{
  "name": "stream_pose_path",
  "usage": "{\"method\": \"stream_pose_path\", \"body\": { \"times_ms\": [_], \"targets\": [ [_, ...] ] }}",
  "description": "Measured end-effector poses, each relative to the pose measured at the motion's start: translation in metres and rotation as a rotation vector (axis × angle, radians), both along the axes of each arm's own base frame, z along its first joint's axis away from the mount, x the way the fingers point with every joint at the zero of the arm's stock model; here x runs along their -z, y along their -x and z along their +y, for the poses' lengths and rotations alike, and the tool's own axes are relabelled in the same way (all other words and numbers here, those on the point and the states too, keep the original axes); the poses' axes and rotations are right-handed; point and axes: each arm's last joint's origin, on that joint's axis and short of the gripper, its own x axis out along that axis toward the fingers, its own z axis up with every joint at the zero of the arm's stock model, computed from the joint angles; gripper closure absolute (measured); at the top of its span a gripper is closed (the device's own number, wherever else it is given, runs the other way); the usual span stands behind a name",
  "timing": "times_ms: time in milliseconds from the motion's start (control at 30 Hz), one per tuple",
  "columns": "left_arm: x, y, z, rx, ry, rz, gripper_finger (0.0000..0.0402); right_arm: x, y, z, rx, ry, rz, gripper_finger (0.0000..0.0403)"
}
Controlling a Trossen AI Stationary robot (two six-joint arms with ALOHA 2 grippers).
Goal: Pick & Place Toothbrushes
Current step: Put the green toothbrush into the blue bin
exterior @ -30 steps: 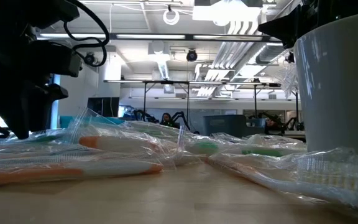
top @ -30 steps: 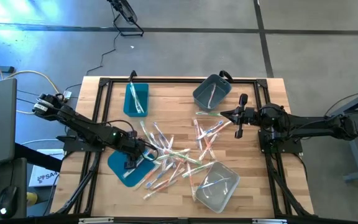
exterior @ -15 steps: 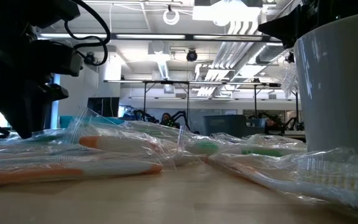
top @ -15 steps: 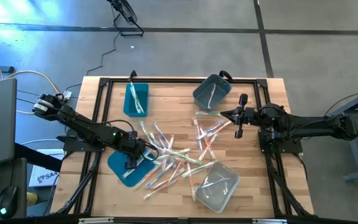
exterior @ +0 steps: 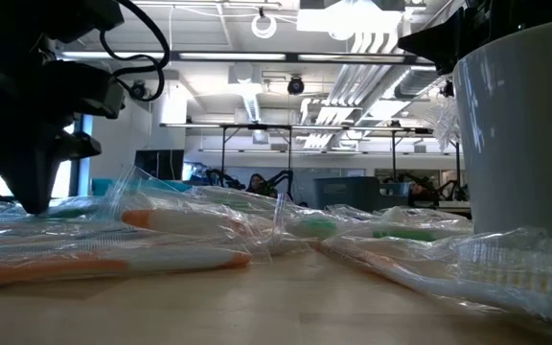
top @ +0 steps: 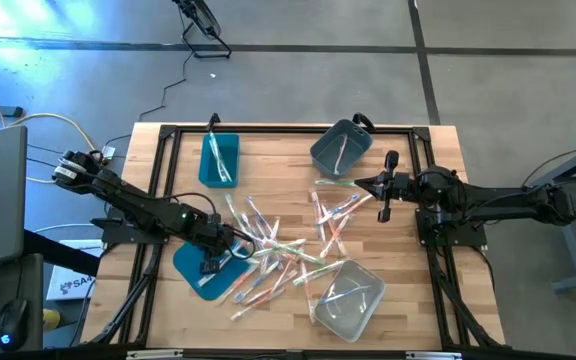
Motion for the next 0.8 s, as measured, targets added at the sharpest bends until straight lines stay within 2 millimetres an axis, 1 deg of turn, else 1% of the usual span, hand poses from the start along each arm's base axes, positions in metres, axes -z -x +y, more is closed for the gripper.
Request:
{"method": "stream_pose_path", "body": {
  "times_ms": [233, 333, 433, 567, 800],
  "targets": [
    [0.000, 0.000, 0.000, -0.018, 0.007, 0.003, 0.0401, 0.000, 0.000, 0.000, 0.000, 0.000, 0.000, 0.0400],
    [-0.005, -0.002, -0.001, -0.018, 0.008, -0.001, 0.0401, 0.000, 0.000, 0.000, 0.000, 0.000, 0.000, 0.0400],
    [-0.013, -0.006, -0.002, -0.018, 0.012, -0.013, 0.0401, 0.000, 0.000, 0.000, 0.000, 0.000, 0.000, 0.0400],
    [-0.026, -0.007, -0.002, -0.021, -0.011, 0.028, 0.0401, 0.000, 0.000, 0.000, 0.000, 0.000, 0.000, 0.0400],
    [-0.058, 0.000, 0.003, -0.049, -0.157, 0.170, 0.0401, 0.000, 0.000, 0.000, 0.000, 0.000, 0.000, 0.0400]
  ]
}}
